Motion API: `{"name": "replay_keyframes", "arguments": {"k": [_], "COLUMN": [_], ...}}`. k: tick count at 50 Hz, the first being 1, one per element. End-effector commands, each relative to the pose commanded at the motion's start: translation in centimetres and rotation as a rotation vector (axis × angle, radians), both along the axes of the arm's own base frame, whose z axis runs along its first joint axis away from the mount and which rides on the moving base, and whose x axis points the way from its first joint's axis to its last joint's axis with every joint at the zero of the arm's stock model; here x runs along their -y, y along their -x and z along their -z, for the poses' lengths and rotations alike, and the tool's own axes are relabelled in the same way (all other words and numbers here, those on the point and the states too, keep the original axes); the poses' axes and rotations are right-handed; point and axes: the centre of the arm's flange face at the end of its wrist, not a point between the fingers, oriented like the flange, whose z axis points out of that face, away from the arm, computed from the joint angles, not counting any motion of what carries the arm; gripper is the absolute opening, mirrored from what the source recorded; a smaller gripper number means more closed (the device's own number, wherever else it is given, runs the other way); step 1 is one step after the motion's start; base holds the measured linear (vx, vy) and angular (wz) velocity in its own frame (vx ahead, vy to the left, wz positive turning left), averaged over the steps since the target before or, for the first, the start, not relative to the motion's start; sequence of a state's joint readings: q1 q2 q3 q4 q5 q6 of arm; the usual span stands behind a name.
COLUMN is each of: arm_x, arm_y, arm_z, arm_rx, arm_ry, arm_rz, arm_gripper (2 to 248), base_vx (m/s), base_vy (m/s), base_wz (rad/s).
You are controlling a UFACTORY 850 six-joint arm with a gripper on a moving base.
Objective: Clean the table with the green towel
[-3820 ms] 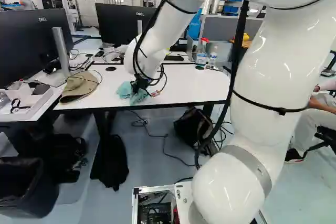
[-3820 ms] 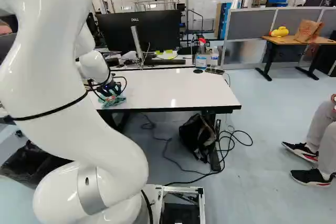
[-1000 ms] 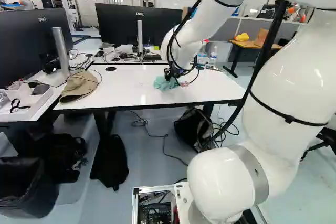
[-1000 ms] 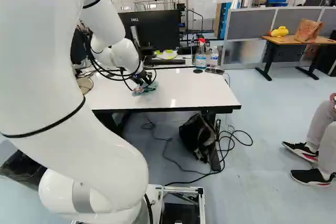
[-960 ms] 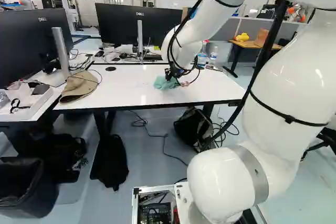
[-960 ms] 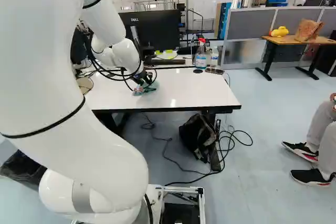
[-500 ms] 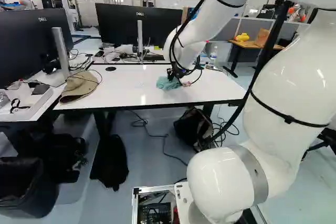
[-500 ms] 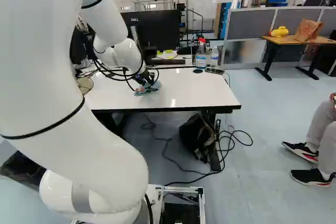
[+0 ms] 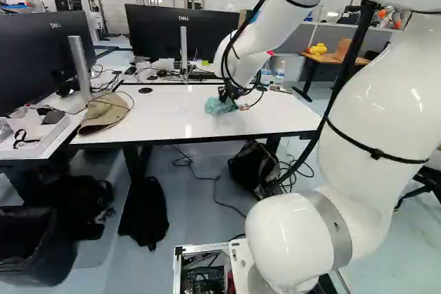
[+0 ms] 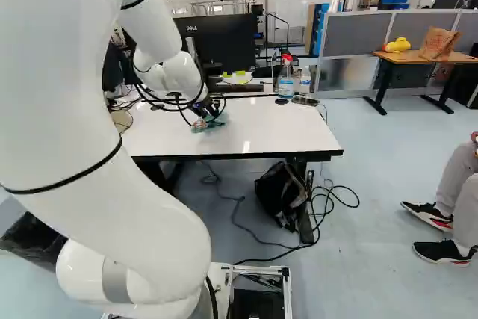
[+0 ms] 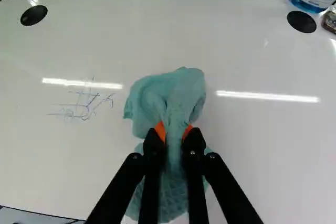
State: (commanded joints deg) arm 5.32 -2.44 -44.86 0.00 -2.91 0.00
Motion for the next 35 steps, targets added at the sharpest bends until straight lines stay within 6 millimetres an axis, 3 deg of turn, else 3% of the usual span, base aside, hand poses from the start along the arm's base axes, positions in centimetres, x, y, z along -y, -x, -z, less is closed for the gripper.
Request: {"name": "replay_keyframes", "arguments": {"k": [18,35], "arm_x": [-2.2,-4.9], "arm_y": [-2.2,-4.0], "arm_z": [-2.2,-2.1], "arm_rx": [0.048,0.052], "arm_ry": [-0.005,-0.007], "arm_rz": [-0.039,-0.087], "arm_gripper": [51,51], "base_vx": [0.000,0.000], "base_vy": [0.000,0.000], "base_wz": [0.000,0.000]}}
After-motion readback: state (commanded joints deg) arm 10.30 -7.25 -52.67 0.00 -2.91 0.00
